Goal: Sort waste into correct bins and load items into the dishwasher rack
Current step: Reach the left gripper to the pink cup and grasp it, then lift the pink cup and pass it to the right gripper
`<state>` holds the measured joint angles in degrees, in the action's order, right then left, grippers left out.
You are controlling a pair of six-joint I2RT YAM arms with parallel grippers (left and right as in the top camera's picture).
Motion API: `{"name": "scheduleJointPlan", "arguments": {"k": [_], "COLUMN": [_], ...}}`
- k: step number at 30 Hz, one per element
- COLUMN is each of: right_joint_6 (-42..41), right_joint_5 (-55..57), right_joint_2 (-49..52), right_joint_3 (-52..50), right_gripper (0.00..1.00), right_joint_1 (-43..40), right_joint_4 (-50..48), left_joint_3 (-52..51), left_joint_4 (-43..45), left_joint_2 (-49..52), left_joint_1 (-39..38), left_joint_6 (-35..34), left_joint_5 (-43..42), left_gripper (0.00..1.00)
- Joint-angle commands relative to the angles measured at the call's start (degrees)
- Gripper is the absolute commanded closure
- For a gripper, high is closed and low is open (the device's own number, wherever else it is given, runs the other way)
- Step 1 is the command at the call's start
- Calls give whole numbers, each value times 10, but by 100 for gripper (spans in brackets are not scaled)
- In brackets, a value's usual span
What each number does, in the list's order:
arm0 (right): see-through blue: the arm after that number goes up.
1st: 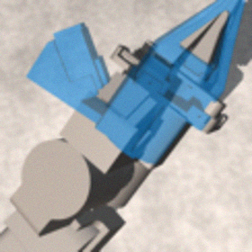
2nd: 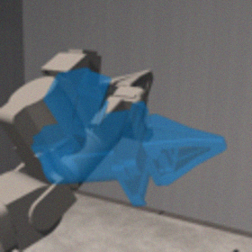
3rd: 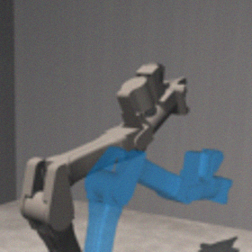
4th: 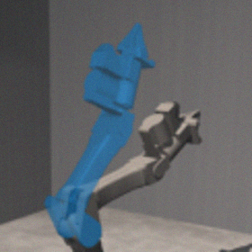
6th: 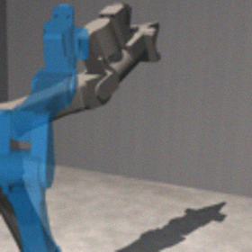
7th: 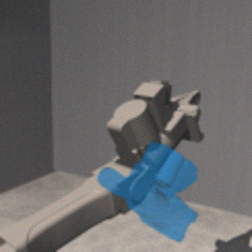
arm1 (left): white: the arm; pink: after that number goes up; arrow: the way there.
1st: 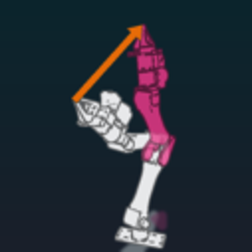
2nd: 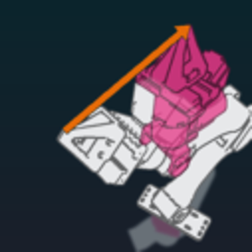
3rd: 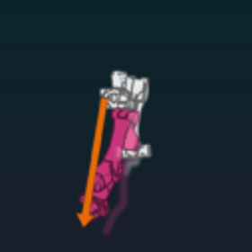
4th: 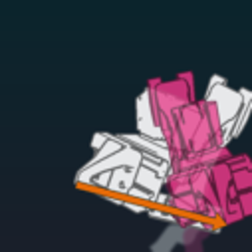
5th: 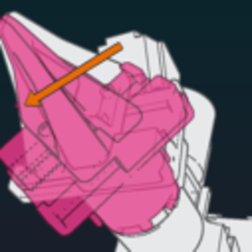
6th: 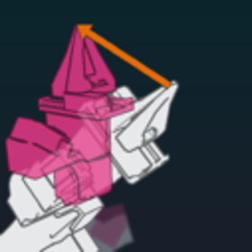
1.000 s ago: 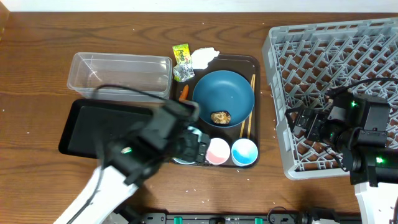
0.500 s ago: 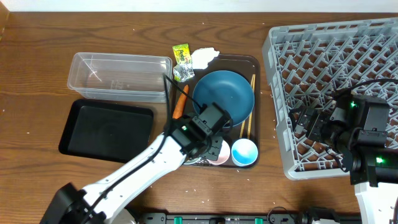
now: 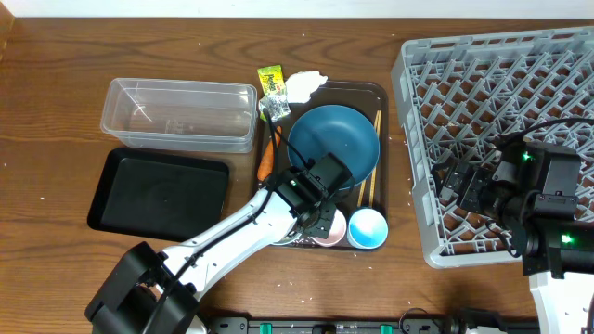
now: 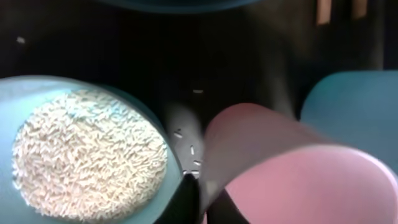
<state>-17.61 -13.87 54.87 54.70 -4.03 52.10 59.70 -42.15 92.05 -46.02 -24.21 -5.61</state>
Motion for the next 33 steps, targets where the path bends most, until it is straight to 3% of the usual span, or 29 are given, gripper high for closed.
{"name": "scheduleJointPlan", "arguments": {"k": [1, 8, 14, 16, 20, 25, 28, 33], "right_joint_6": [-8, -8, -3, 23, 126, 109, 31, 15], "right_joint_5": [3, 3, -14, -89, -394, -717, -755, -755], "right_joint_2": [-1, -1, -1, -3, -7, -6, -7, -10], "right_joint_3": [10, 10, 10, 10, 10, 10, 10, 10], "right_gripper": [1, 1, 1, 2, 18, 24, 24, 22], "right_joint_1": [3, 3, 3, 3, 3, 4, 9, 52], "right_joint_4": [4, 4, -4, -18, -94, -287, -381, -449], "left_joint_3": [18, 73, 99, 99, 99, 99, 99, 99], "left_joint_4": [-20, -71, -68, -43, 16, 102, 142, 168], "left_joint_2": [-15, -109, -226, -257, -283, -275, -271, -271], "left_joint_1": [0, 21, 101, 141, 221, 271, 271, 270], "left_joint_6": [-1, 12, 32, 46, 75, 79, 75, 67], "left_joint_5": [-3, -2, -37, -111, -323, -575, -641, -676], "left_gripper": [94, 94, 94, 94, 94, 94, 94, 94]}}
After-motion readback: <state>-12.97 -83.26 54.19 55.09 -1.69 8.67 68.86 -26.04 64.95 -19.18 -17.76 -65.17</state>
